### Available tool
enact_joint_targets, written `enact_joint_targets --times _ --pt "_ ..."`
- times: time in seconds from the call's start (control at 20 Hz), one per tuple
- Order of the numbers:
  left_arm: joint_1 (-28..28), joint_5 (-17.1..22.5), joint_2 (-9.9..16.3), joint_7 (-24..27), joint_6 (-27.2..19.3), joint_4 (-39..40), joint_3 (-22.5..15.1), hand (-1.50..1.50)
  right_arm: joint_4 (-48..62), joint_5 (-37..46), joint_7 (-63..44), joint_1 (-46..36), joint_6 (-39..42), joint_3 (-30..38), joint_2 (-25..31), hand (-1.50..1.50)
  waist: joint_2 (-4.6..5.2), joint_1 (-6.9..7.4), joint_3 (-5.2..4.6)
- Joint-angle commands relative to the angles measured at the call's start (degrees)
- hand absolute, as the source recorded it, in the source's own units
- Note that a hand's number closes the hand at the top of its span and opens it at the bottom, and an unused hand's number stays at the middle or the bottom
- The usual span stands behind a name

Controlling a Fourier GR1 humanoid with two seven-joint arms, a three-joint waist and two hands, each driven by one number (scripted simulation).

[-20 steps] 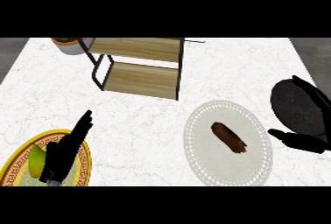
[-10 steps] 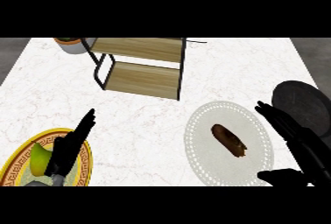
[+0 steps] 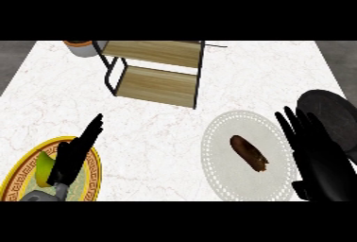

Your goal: Pick the sweet potato from the placemat and place it in the tiered shelf

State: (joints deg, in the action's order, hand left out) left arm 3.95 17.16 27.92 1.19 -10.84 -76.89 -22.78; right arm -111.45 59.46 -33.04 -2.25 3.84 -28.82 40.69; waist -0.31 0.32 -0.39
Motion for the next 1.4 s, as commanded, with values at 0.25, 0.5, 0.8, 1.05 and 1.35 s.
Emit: enact_joint_targets --times 0.25,0.5,0.8,1.05,1.35 --pt "1.9 -1.1 -2.0 0.7 1.7 2.6 0.9 0.0 14.2 16.1 -19.1 -12.9 15.9 -14.4 -24.3 -1.5 0.54 0.76 0.33" --pt "3.9 -3.1 -4.1 -1.1 1.2 4.1 2.0 0.0 23.9 20.7 -22.9 -9.7 11.2 -14.9 -30.5 -1.5 0.41 -0.14 0.39" --pt "0.7 -6.8 -8.2 0.5 -0.1 2.9 2.3 0.0 22.3 22.8 -21.6 -7.9 13.3 -10.4 -30.3 -1.5 0.28 -0.35 0.39" --pt "-1.8 -6.9 -5.2 -1.0 3.1 -1.0 5.4 0.0 23.1 28.5 -22.0 -6.1 11.1 -11.1 -29.8 -1.5 0.23 -0.34 0.39" --pt "-3.7 -8.4 -6.5 -0.5 6.0 -0.8 7.8 0.0 25.9 31.6 -20.0 -7.8 12.3 -7.4 -31.6 -1.5 0.27 -0.25 0.39"
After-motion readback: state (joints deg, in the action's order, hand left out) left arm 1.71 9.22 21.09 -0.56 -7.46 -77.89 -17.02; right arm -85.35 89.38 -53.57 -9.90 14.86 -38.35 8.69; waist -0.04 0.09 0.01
